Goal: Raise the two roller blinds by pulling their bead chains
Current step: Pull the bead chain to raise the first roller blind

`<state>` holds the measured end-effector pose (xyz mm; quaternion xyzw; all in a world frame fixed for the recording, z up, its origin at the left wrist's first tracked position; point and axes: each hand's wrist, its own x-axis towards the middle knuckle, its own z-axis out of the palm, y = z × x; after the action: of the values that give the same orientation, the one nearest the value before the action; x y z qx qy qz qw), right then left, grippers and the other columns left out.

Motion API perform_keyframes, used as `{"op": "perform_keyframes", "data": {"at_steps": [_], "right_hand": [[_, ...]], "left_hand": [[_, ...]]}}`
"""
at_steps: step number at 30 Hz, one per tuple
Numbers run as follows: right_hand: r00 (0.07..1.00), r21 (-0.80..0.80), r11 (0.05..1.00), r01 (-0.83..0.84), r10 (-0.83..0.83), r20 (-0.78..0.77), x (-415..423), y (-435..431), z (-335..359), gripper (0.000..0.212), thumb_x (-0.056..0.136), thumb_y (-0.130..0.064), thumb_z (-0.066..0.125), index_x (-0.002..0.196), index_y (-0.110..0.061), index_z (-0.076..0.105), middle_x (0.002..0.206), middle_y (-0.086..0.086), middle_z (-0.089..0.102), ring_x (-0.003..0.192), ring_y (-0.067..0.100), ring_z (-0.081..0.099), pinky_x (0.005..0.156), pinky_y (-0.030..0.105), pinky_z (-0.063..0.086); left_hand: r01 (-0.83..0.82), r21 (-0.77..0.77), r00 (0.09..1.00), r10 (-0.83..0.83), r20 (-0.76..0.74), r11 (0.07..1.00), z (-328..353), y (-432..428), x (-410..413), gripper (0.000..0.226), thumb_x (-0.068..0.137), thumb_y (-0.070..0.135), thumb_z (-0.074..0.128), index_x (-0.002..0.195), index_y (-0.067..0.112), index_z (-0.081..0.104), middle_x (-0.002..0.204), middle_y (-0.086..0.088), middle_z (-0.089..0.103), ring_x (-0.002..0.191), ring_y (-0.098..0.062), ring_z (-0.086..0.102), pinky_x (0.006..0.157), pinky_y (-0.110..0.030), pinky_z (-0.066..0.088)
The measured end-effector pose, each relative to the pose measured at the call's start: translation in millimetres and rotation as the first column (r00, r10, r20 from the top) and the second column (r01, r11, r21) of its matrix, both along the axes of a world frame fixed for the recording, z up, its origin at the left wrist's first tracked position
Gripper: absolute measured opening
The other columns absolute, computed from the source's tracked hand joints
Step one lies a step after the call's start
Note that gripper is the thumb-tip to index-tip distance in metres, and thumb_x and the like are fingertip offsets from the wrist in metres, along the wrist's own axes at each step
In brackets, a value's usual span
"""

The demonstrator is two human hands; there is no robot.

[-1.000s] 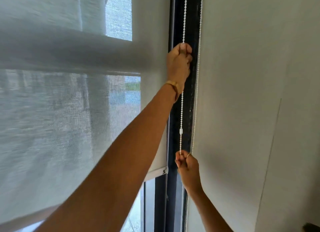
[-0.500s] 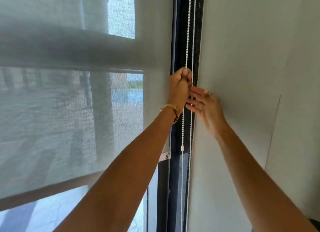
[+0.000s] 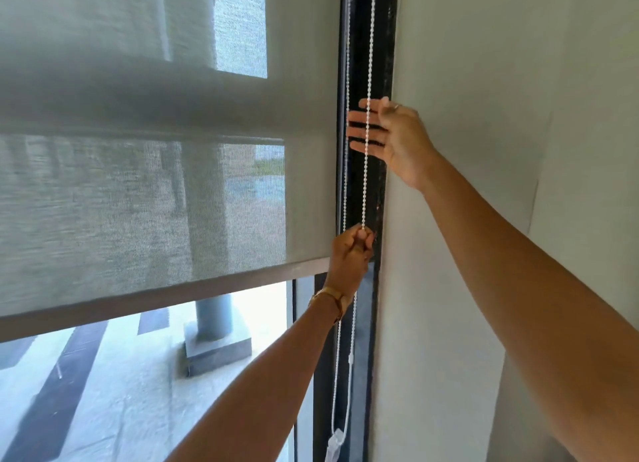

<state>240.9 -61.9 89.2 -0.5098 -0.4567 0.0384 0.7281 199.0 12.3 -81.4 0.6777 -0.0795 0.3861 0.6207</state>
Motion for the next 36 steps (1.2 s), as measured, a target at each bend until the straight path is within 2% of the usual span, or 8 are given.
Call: {"op": "perform_keyframes", "data": {"at_steps": [6, 11, 17, 20, 23, 27, 31, 36], "right_hand": [[0.996, 0.04, 0.999, -0.01, 0.014, -0.088, -11, 6, 16, 0.04, 0.101, -0.029, 0.03, 0.124, -0.004, 0.051, 0.109, 0.013, 0.066, 0.098, 0.028, 0.068, 0.084, 0.039, 0.057], [0.991, 0.009, 0.991, 0.131, -0.132, 0.034, -18, 10, 2, 0.031, 0.1, -0.016, 0.032, 0.101, -0.008, 0.062, 0.066, 0.001, 0.051, 0.047, 0.006, 0.041, 0.043, 0.019, 0.036], [0.962, 0.115, 0.96, 0.256, -0.265, 0.071, -3, -5, -37, 0.039, 0.096, -0.005, 0.031, 0.067, -0.018, 0.052, 0.056, 0.0, 0.037, 0.038, 0.004, 0.027, 0.037, 0.017, 0.021], [0.954, 0.168, 0.945, 0.28, -0.293, 0.058, 1, -11, -43, 0.038, 0.089, 0.005, 0.03, 0.062, -0.017, 0.045, 0.056, 0.003, 0.032, 0.04, 0.007, 0.024, 0.036, 0.019, 0.018], [0.961, 0.185, 0.946, 0.266, -0.275, 0.028, 1, -9, -51, 0.037, 0.09, 0.005, 0.031, 0.063, -0.017, 0.044, 0.055, 0.002, 0.032, 0.04, 0.007, 0.024, 0.036, 0.018, 0.02], [0.96, 0.183, 0.947, 0.264, -0.276, 0.043, -2, 0, -73, 0.037, 0.089, 0.007, 0.028, 0.065, -0.016, 0.041, 0.05, -0.003, 0.035, 0.038, 0.003, 0.028, 0.036, 0.015, 0.025], [0.969, 0.142, 0.958, 0.248, -0.248, -0.019, -1, 10, -110, 0.034, 0.091, 0.006, 0.029, 0.066, -0.016, 0.04, 0.052, -0.005, 0.031, 0.039, 0.001, 0.024, 0.036, 0.013, 0.022], [0.954, 0.045, 0.956, 0.29, -0.285, -0.092, 8, 11, -159, 0.028, 0.084, 0.012, 0.026, 0.07, -0.008, 0.039, 0.06, 0.004, 0.025, 0.043, 0.004, 0.022, 0.039, 0.011, 0.022]], "left_hand": [[-0.056, 0.028, 0.996, 0.058, -0.066, 0.998, -17, 1, -5, 0.032, 0.086, -0.009, 0.025, 0.067, 0.009, 0.044, 0.056, -0.001, 0.035, 0.043, -0.002, 0.033, 0.041, -0.009, 0.027], [-0.102, 0.084, 0.988, 0.11, -0.106, 0.991, -36, -1, -12, 0.035, 0.09, -0.005, 0.028, 0.064, 0.013, 0.043, 0.057, 0.001, 0.036, 0.049, -0.004, 0.035, 0.045, -0.007, 0.032], [0.061, 0.175, 0.964, -0.012, -0.265, 0.983, -54, 1, -7, 0.034, 0.086, 0.0, 0.032, 0.062, 0.019, 0.046, 0.057, 0.002, 0.036, 0.045, -0.002, 0.029, 0.043, -0.014, 0.026], [0.189, 0.181, 0.919, -0.109, -0.378, 0.965, -43, 9, -6, 0.034, 0.094, 0.013, 0.03, 0.078, 0.012, 0.059, 0.059, 0.001, 0.051, 0.048, -0.007, 0.044, 0.046, -0.018, 0.033], [0.167, 0.109, 0.936, -0.123, -0.33, 0.98, -15, 21, -2, 0.055, 0.1, 0.042, 0.016, 0.095, 0.014, 0.063, 0.074, -0.002, 0.067, 0.066, -0.012, 0.064, 0.06, -0.021, 0.05], [0.084, 0.032, 0.988, -0.079, -0.136, 0.996, 53, 29, 4, 0.066, 0.099, 0.045, 0.011, 0.114, 0.001, 0.058, 0.094, -0.014, 0.069, 0.078, -0.019, 0.066, 0.067, -0.024, 0.054], [0.07, 0.054, 0.997, -0.072, 0.036, 0.996, 119, 27, 0, 0.066, 0.098, 0.047, 0.009, 0.116, 0.004, 0.057, 0.093, -0.008, 0.068, 0.08, -0.017, 0.066, 0.069, -0.025, 0.054], [0.081, 0.132, 0.996, -0.083, 0.012, 0.988, 165, 14, 3, 0.06, 0.097, 0.05, 0.015, 0.11, 0.01, 0.058, 0.093, -0.006, 0.069, 0.077, -0.018, 0.067, 0.064, -0.026, 0.055]]}}
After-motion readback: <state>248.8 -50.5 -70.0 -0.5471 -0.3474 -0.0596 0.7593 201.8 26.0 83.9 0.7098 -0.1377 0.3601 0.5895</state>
